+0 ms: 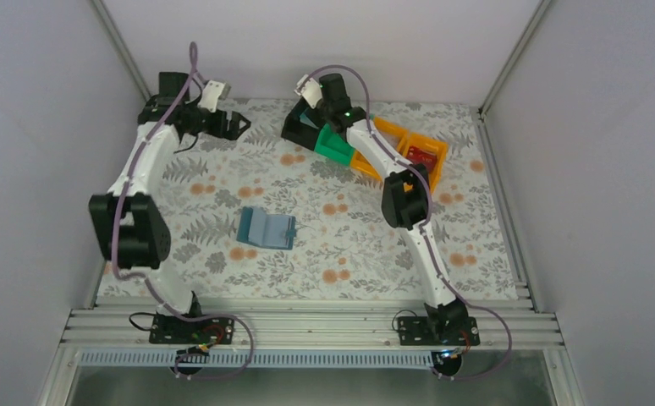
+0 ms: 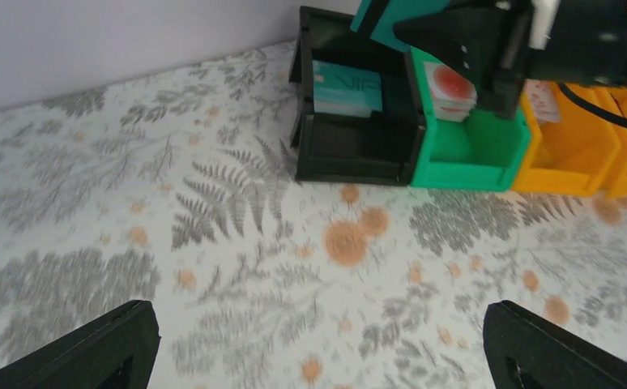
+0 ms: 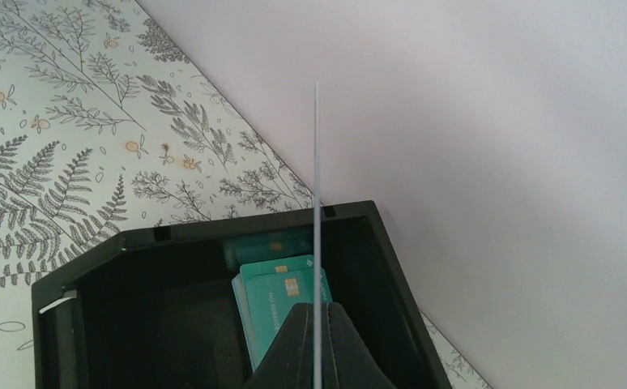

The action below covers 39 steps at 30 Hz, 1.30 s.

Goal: Take the credit cards out of the card holder

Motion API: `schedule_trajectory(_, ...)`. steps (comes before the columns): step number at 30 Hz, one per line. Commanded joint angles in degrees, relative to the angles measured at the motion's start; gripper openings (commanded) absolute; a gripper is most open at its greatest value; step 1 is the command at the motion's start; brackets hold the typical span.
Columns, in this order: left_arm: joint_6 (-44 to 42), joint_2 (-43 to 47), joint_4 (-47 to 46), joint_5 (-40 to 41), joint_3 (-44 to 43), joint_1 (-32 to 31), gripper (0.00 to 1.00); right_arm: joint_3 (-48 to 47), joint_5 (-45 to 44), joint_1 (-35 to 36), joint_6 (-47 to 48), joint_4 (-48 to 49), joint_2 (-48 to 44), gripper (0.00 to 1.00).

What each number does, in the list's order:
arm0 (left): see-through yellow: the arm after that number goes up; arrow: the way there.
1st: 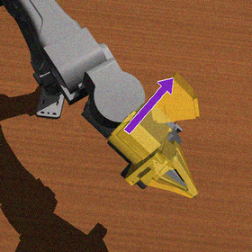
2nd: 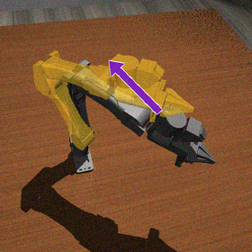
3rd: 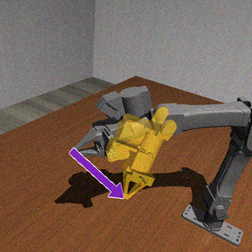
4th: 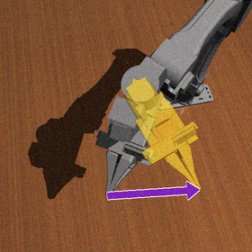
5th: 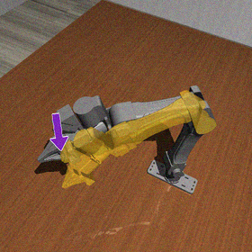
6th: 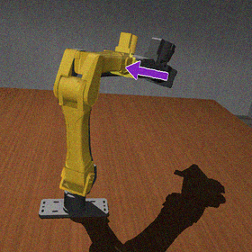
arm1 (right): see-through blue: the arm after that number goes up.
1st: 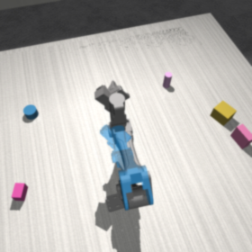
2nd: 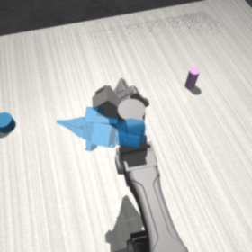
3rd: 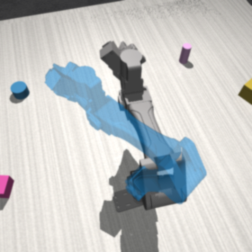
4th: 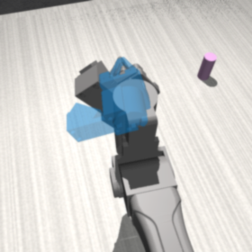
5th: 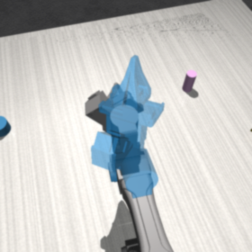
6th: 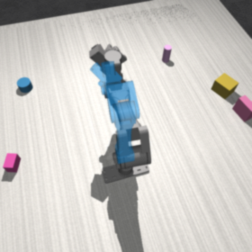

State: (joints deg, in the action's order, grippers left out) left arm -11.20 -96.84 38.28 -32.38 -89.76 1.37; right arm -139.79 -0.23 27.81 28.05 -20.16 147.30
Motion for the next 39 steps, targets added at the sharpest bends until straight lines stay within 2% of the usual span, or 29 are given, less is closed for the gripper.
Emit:
schedule_trajectory(1, -1.25, -10.50, -5.53, 3.45, -8.04, -3.88, 1.00, -1.87, -0.10, -0.36, -2.24, 1.27, 2.75, 0.04)
schedule_trajectory(4, -3.59, -19.22, -6.67, 6.22, -15.74, -7.48, 1.00, -1.52, 0.43, -0.40, -3.29, 0.87, 2.94, 0.04)
schedule_trajectory(6, -4.88, -26.74, -5.02, 6.58, -23.78, -9.11, 1.00, -0.88, 0.75, -0.39, -3.63, 1.38, 2.69, 0.04)
schedule_trajectory(11, -4.60, -48.05, 5.36, 6.53, -55.92, -11.30, 0.96, -0.06, 0.81, -0.84, -3.12, 0.90, 2.63, 0.04)
schedule_trajectory(13, -3.95, -53.57, 5.45, 7.10, -63.13, -11.74, 0.92, 0.76, 0.73, -0.83, -3.00, 0.74, 2.35, 0.04)
schedule_trajectory(15, -3.39, -55.61, 2.84, 8.52, -62.93, -12.29, 0.85, 1.40, 0.47, -0.91, -3.13, 0.96, 1.89, 0.04)
schedule_trajectory(17, -3.10, -55.04, -0.19, 8.71, -59.01, -12.56, 0.76, 1.45, 0.12, -1.13, -3.67, 0.81, 1.64, 0.04)
schedule_trajectory(21, -2.47, -55.28, -0.45, 7.13, -56.64, -12.99, 0.55, 1.55, -0.21, -1.76, -5.39, 0.33, 0.90, 0.04)
schedule_trajectory(27, -1.61, -56.59, -0.99, 7.29, -55.90, -13.79, 0.45, 3.63, 0.88, -2.85, -6.96, 0.29, -2.00, 0.04)
schedule_trajectory(31, -0.61, -58.11, -1.19, 7.32, -56.34, -14.02, 0.43, 5.31, 1.24, -3.11, -6.70, 0.47, -3.67, 0.04)
schedule_trajectory(39, 1.03, -58.51, -1.46, 7.85, -56.21, -14.42, 0.24, 5.27, 1.98, -3.12, -6.96, 0.30, -5.29, 0.04)
